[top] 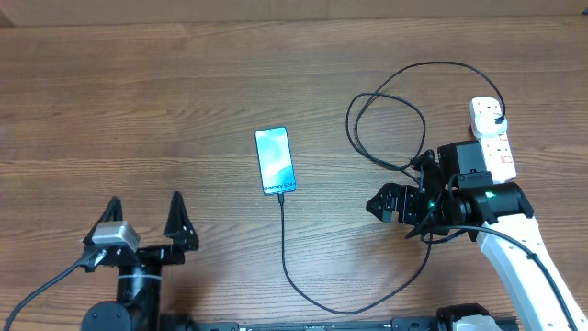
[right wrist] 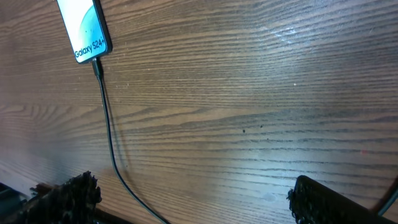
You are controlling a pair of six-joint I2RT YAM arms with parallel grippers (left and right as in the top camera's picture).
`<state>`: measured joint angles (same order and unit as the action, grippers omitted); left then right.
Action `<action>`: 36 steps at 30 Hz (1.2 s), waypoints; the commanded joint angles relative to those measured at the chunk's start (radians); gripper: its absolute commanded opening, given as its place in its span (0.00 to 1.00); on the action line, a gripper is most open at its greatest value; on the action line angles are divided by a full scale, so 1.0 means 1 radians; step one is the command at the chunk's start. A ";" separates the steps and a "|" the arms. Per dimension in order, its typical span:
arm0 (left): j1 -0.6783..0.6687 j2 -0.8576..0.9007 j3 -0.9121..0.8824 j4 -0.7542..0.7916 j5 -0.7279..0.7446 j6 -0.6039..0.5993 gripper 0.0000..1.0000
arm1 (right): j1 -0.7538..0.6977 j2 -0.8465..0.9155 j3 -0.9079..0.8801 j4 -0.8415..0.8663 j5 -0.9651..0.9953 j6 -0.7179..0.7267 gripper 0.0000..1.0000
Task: Plug charger to phone and switch on socket
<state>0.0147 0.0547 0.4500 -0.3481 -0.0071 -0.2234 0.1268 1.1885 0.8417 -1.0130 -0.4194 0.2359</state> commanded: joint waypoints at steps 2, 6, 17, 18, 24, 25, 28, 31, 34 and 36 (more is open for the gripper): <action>0.043 -0.050 -0.167 0.258 0.063 0.037 1.00 | 0.005 0.000 -0.004 0.005 -0.001 0.005 1.00; 0.064 -0.051 -0.244 0.442 0.066 0.037 1.00 | 0.005 0.000 -0.004 0.005 -0.001 0.005 1.00; 0.117 -0.051 -0.352 0.616 0.052 0.036 1.00 | 0.005 0.000 -0.004 0.005 -0.001 0.005 1.00; 0.116 -0.051 -0.362 0.615 0.053 0.034 1.00 | 0.005 0.000 -0.004 0.005 -0.001 0.005 1.00; 0.116 -0.051 -0.425 0.619 0.081 0.012 0.99 | 0.005 0.000 -0.004 0.005 -0.001 0.005 1.00; 0.116 -0.051 -0.441 0.619 0.083 0.002 1.00 | 0.005 0.000 -0.004 0.005 -0.001 0.005 1.00; 0.114 -0.051 -0.446 0.565 0.086 -0.009 1.00 | 0.005 0.000 -0.004 0.005 -0.001 0.005 1.00; 0.114 -0.052 -0.446 0.520 0.086 -0.009 0.99 | 0.005 0.000 -0.004 0.005 -0.001 0.005 1.00; 0.106 -0.052 -0.446 0.430 0.095 -0.010 1.00 | 0.005 0.000 -0.004 0.005 -0.001 0.005 1.00; 0.101 -0.052 -0.446 0.386 0.119 -0.011 0.99 | 0.005 0.000 -0.004 0.005 -0.001 0.005 1.00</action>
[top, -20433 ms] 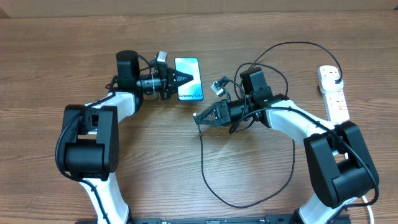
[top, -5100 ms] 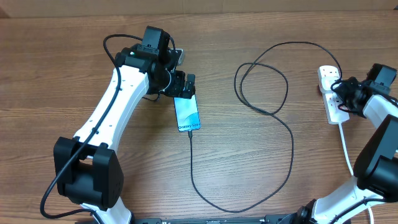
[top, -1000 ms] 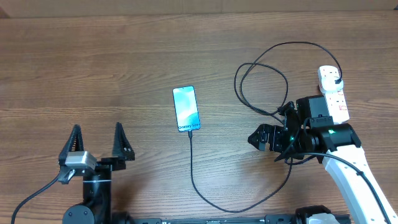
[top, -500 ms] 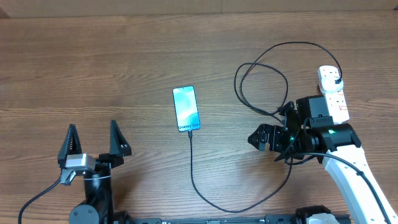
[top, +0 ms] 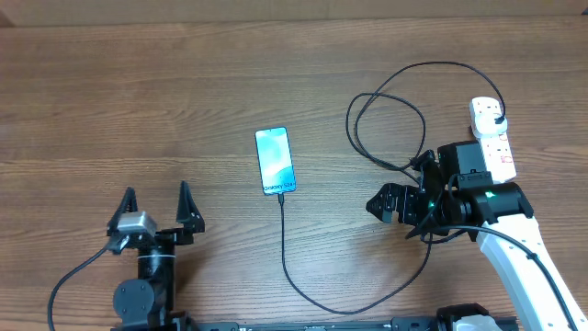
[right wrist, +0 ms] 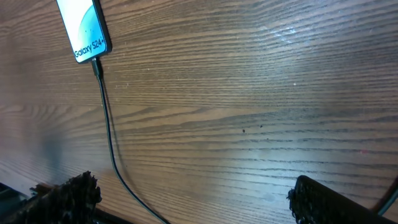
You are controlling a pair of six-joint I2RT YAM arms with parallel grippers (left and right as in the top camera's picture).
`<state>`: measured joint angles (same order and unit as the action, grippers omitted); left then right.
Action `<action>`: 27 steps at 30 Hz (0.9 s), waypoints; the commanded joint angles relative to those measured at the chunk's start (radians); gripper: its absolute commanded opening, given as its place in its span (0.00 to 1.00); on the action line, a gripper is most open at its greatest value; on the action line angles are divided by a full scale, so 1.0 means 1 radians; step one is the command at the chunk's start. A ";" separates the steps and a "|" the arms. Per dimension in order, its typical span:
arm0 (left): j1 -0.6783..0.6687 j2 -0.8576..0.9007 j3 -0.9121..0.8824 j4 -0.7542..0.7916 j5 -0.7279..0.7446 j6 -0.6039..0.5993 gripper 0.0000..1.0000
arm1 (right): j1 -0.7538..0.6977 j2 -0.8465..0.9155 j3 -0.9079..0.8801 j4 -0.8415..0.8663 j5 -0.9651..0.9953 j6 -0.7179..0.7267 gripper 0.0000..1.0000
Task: Plug charger to phone and switch on socket
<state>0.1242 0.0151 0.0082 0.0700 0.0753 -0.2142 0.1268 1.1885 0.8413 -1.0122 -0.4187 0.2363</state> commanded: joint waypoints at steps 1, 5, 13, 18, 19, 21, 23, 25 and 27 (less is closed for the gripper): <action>-0.008 -0.012 -0.004 -0.059 0.058 -0.022 1.00 | 0.005 0.000 -0.004 0.005 -0.002 0.005 1.00; -0.008 -0.012 -0.003 -0.135 0.084 -0.053 1.00 | 0.005 0.000 -0.004 0.005 -0.002 0.005 1.00; -0.008 -0.012 -0.003 -0.134 0.079 -0.051 1.00 | 0.005 0.000 -0.004 0.005 -0.002 0.005 1.00; -0.006 -0.011 -0.003 -0.134 0.079 -0.052 1.00 | 0.005 0.000 -0.004 0.005 -0.002 0.005 1.00; -0.006 -0.011 -0.003 -0.134 0.079 -0.052 0.99 | 0.005 0.000 -0.004 0.005 -0.002 0.005 1.00; -0.006 -0.011 -0.003 -0.134 0.079 -0.051 1.00 | 0.005 0.000 -0.004 0.005 -0.002 0.005 1.00; -0.006 -0.011 -0.003 -0.134 0.079 -0.052 1.00 | 0.005 0.000 -0.004 0.005 -0.002 0.005 1.00; -0.006 -0.011 -0.003 -0.134 0.079 -0.052 1.00 | 0.005 0.000 -0.004 0.004 -0.002 0.005 1.00; -0.006 -0.011 -0.003 -0.134 0.079 -0.051 0.99 | 0.005 0.000 -0.004 0.005 -0.002 0.005 1.00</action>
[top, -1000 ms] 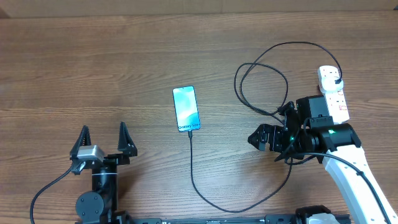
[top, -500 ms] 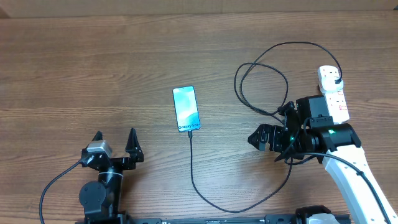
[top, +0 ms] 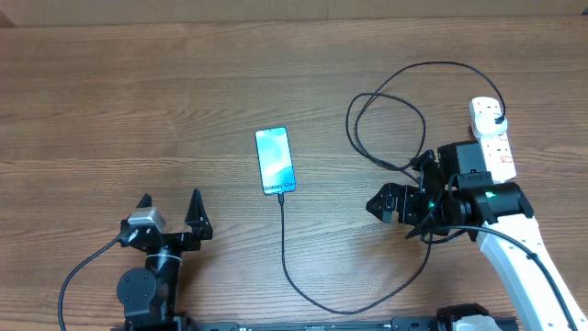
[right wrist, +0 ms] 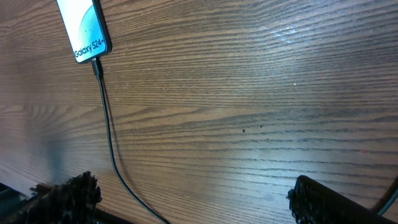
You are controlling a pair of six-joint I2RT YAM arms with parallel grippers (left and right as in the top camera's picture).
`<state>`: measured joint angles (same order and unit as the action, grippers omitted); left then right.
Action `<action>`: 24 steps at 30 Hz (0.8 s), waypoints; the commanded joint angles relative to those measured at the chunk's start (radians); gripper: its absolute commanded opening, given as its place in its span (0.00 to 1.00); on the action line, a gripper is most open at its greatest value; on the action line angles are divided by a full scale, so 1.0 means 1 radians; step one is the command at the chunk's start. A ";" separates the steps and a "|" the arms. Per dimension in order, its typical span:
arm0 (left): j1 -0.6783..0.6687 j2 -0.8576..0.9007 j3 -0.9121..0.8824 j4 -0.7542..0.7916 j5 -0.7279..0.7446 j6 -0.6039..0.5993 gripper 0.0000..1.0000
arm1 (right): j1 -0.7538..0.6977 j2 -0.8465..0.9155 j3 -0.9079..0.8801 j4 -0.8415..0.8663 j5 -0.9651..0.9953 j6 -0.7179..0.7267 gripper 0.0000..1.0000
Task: Plug charger to phone and switch on socket
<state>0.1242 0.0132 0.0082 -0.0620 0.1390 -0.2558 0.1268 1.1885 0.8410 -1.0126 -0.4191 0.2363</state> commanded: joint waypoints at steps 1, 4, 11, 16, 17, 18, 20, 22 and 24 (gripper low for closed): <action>-0.006 -0.009 -0.003 -0.002 0.015 -0.010 1.00 | 0.005 0.000 -0.003 0.005 -0.001 0.005 1.00; -0.006 -0.009 -0.003 -0.002 0.015 -0.010 1.00 | 0.005 0.000 -0.003 0.005 -0.001 0.005 1.00; -0.006 -0.009 -0.003 -0.002 0.015 -0.010 1.00 | 0.005 0.000 -0.003 0.009 0.010 -0.007 1.00; -0.006 -0.009 -0.003 -0.002 0.015 -0.010 1.00 | 0.005 0.000 -0.003 0.034 0.142 -0.013 1.00; -0.006 -0.009 -0.003 -0.002 0.015 -0.010 1.00 | 0.005 0.000 -0.003 0.039 0.153 -0.022 1.00; -0.006 -0.009 -0.003 -0.002 0.015 -0.010 1.00 | 0.005 0.000 -0.003 0.054 0.166 -0.034 1.00; -0.006 -0.009 -0.003 -0.002 0.015 -0.010 1.00 | 0.005 0.000 -0.006 0.121 0.187 -0.064 1.00; -0.006 -0.009 -0.003 -0.002 0.015 -0.010 1.00 | 0.005 -0.012 -0.020 0.245 0.182 -0.111 1.00; -0.006 -0.009 -0.003 -0.002 0.015 -0.010 0.99 | 0.007 -0.075 -0.057 0.390 0.184 -0.115 1.00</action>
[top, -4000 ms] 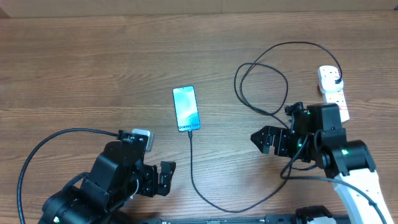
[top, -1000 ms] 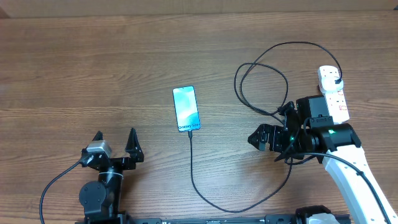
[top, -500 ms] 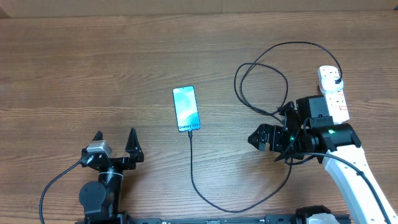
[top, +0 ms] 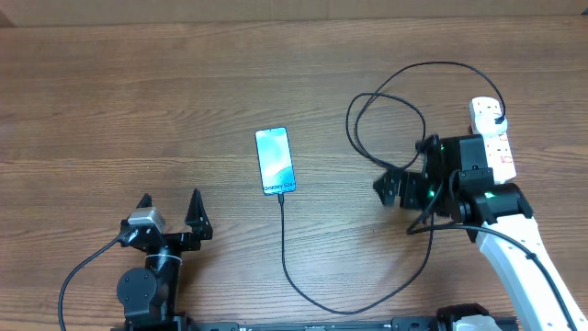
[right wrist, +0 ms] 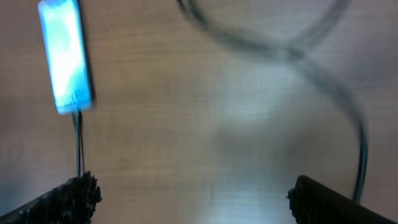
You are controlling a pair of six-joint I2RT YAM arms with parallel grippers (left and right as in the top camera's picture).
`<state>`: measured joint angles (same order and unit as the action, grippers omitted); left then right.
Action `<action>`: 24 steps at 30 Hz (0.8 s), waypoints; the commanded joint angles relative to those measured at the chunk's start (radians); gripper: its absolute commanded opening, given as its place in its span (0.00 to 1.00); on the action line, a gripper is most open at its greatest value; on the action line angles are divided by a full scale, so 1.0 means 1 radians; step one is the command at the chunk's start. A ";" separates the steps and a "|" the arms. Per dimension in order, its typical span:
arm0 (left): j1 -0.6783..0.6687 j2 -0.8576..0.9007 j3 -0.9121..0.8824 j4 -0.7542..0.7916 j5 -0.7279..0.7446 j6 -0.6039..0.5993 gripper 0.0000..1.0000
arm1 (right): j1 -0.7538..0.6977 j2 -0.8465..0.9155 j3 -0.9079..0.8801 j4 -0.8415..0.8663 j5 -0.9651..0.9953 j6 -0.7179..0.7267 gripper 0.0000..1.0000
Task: Plug charger to phone and switch on socket
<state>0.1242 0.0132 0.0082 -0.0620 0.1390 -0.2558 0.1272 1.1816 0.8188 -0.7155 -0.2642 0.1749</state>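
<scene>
The phone [top: 276, 161] lies face up mid-table with its screen lit; the wrist view shows it as a blurred phone [right wrist: 65, 56]. The black charger cable [top: 283, 248] runs from the phone's near end, loops along the front edge and coils up to the white power strip [top: 493, 138] at the right. A plug sits in the strip's far socket. My right gripper [top: 390, 187] hovers open just left of the strip, beside the cable coil, with nothing between its fingers [right wrist: 68, 198]. My left gripper [top: 170, 204] stands open at the front left, empty.
The cable coil [top: 386, 119] lies on the table between the phone and the power strip; the right wrist view shows it as a blurred cable loop [right wrist: 298, 53]. The wooden table [top: 138, 92] is bare to the left and far side.
My right gripper has moved away from the front edge toward the cable coil, and its wrist view is now blurred. The left arm and the phone have not moved.
My left gripper stood open at the far front left, then sat further right and closer to its base at each later moment. The right gripper stayed open and still left of the power strip. Now it has shifted toward the far side. The phone stayed plugged in throughout.
</scene>
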 commanded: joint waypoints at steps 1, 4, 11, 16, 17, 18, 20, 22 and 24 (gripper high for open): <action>-0.006 -0.009 -0.003 -0.002 0.015 -0.010 1.00 | 0.006 -0.111 -0.066 0.175 0.034 -0.053 1.00; -0.006 -0.009 -0.003 -0.002 0.015 -0.010 1.00 | 0.006 -0.341 -0.238 0.499 0.037 -0.053 1.00; -0.006 -0.009 -0.003 -0.002 0.015 -0.010 0.99 | 0.006 -0.631 -0.429 0.762 0.055 -0.053 1.00; -0.006 -0.009 -0.003 -0.002 0.015 -0.010 0.99 | 0.004 -0.809 -0.525 0.838 0.070 -0.047 1.00; -0.006 -0.009 -0.003 -0.002 0.015 -0.010 1.00 | -0.002 -0.839 -0.541 0.842 0.070 -0.045 1.00; -0.006 -0.009 -0.003 -0.002 0.015 -0.010 1.00 | -0.011 -0.869 -0.558 0.842 0.070 -0.043 1.00; -0.006 -0.009 -0.003 -0.002 0.015 -0.010 1.00 | -0.026 -0.911 -0.582 0.842 0.069 -0.041 1.00; -0.006 -0.009 -0.003 -0.002 0.015 -0.010 0.99 | -0.035 -0.952 -0.605 0.833 0.070 -0.042 1.00; -0.006 -0.009 -0.003 -0.002 0.015 -0.010 1.00 | -0.038 -0.990 -0.630 0.830 0.070 -0.042 1.00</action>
<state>0.1242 0.0132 0.0082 -0.0616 0.1398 -0.2558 0.0982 0.2359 0.2192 0.1173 -0.2054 0.1307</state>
